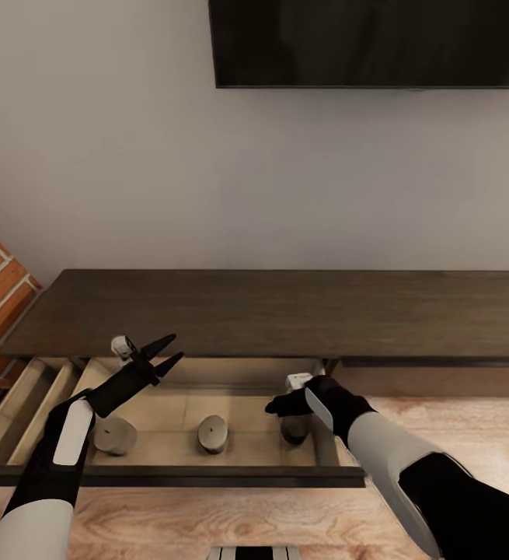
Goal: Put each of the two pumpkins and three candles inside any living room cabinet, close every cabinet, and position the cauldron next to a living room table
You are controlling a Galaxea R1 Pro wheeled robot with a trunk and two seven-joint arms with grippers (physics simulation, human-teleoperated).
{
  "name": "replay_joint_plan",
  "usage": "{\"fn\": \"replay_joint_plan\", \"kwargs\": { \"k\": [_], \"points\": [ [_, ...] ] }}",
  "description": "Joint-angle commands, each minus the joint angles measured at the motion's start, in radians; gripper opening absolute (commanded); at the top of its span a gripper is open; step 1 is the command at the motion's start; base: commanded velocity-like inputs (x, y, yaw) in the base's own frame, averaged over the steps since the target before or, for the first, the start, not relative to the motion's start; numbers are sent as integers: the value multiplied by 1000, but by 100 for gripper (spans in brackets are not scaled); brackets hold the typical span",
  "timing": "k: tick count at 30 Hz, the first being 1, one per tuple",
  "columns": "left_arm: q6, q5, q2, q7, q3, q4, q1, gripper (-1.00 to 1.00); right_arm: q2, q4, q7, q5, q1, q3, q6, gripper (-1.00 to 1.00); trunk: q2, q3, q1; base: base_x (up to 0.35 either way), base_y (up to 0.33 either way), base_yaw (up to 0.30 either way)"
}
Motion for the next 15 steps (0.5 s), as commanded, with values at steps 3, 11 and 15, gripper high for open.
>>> {"fn": "replay_joint_plan", "kwargs": {
  "k": [3, 11, 15],
  "points": [
    [0, -1, 0, 0, 1, 1, 0, 100, -31, -33, 49, -1, 0, 0, 3, 100, 21, 9, -12, 0, 0, 0],
    [2, 0, 7, 0, 3, 1, 0, 100, -107, -95, 326, 2, 0, 1, 78, 100, 77, 35, -42, 0, 0, 0],
    [2, 2, 8, 0, 4, 2, 0, 100, -145, -113, 459, 1, 0, 1, 93, 100, 105, 47, -58, -1, 0, 0]
  ]
}}
